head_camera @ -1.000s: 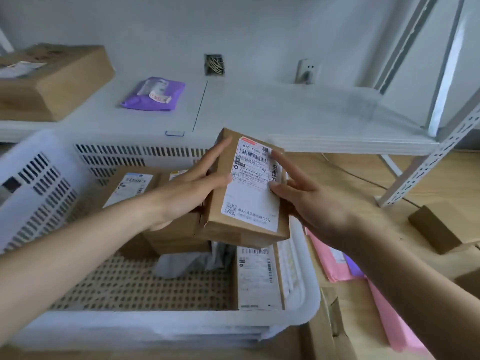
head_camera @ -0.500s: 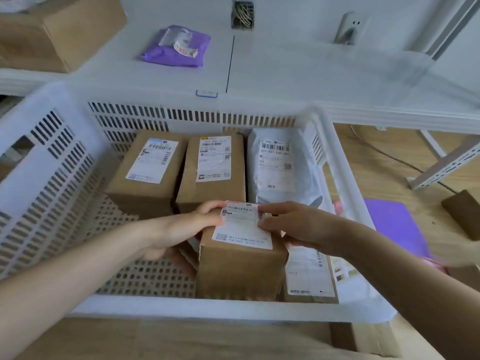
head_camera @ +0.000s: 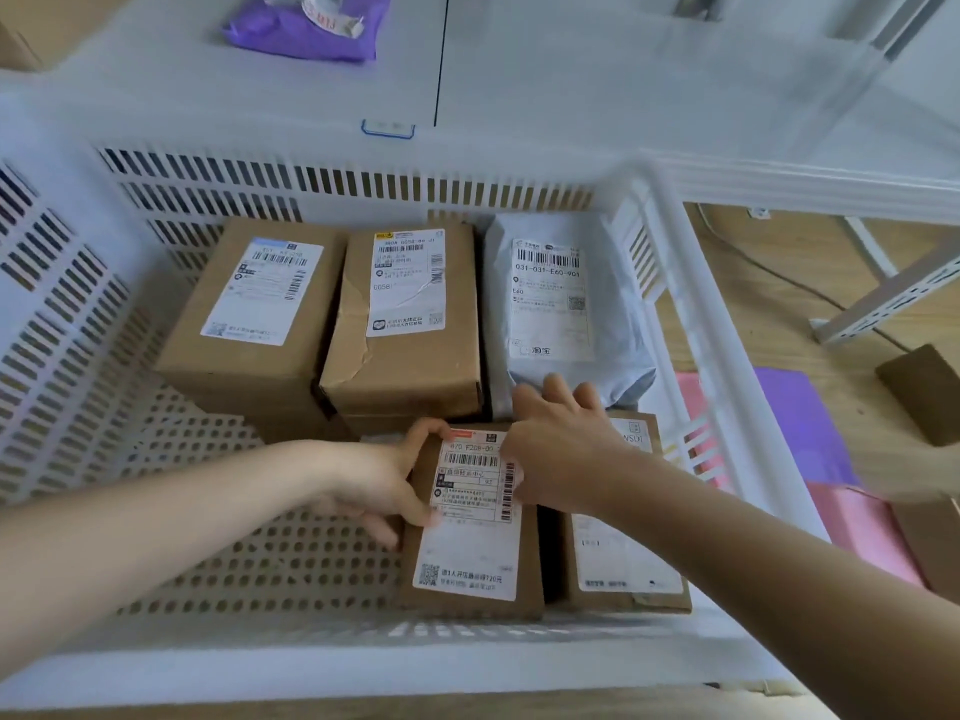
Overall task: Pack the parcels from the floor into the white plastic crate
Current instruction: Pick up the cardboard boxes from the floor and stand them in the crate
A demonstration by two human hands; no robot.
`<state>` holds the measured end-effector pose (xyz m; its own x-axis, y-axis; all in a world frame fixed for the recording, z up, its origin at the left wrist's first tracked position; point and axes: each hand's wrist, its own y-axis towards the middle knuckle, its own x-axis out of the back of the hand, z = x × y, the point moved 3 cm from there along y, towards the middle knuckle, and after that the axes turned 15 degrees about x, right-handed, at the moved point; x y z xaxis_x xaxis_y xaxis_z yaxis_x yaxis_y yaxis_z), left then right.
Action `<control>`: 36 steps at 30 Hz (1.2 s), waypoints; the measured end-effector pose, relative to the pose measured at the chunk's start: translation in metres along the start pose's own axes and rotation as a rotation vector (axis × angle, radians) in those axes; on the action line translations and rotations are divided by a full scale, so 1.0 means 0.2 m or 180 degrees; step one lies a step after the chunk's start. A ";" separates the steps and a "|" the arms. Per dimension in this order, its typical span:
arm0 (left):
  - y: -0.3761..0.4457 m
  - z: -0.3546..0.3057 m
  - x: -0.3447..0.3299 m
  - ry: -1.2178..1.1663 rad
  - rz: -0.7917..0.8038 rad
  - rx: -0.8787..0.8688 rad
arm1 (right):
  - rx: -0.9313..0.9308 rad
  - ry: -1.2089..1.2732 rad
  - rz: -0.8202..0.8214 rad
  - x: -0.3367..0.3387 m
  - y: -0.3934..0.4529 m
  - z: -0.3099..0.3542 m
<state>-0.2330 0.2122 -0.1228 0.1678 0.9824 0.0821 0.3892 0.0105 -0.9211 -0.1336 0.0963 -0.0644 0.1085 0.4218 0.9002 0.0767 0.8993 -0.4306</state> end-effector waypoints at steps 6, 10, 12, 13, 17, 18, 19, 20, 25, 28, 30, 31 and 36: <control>0.07 0.06 0.02 -0.0023 0.0123 0.0127 | 0.0343 -0.0386 0.0014 -0.04 0.03 0.04; 0.04 0.07 0.04 -0.0050 0.0124 0.0067 | 0.0383 0.0146 0.0093 -0.05 0.03 0.04; 0.03 0.09 0.04 -0.0004 0.0086 0.0021 | 0.0466 0.0358 0.0236 -0.06 0.04 0.01; 0.03 0.10 0.05 0.0017 0.0054 0.0002 | 0.0519 0.0394 0.0297 -0.06 0.03 0.00; 0.04 0.06 0.07 0.0107 -0.0025 -0.0003 | 0.0715 0.0051 0.0656 -0.07 0.06 -0.04; 0.04 0.05 0.07 0.0137 -0.0067 0.0007 | 0.0757 -0.0134 0.0787 -0.08 0.07 -0.05; 0.05 0.03 0.07 0.0173 -0.0104 0.0027 | 0.0793 -0.0306 0.0920 -0.08 0.09 -0.05; 0.05 0.02 0.07 0.0247 -0.0113 0.0067 | 0.0816 -0.0476 0.1056 -0.09 0.11 -0.05; 0.13 0.04 0.00 0.1431 0.0105 0.0531 | 0.0665 -0.1138 0.1779 -0.23 0.17 -0.02; 0.20 0.02 -0.01 0.2247 -0.0012 0.0624 | 0.0793 -0.1290 0.1903 -0.28 0.17 0.00; 0.23 0.00 -0.01 0.2490 0.0100 0.0800 | 0.0839 -0.1242 0.1727 -0.26 0.16 0.00; 0.24 0.00 -0.02 0.2613 0.0160 0.0866 | 0.0887 -0.1194 0.1593 -0.24 0.15 0.00; 0.21 -0.08 0.05 0.2386 -0.0161 0.0634 | 0.1149 -0.0945 0.0541 -0.13 0.11 -0.03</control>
<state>-0.2015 0.2186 -0.1547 0.7496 0.5921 0.2959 0.2543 0.1551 -0.9546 -0.1289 0.1048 -0.0970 -0.2013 0.5335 0.8215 -0.2713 0.7755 -0.5701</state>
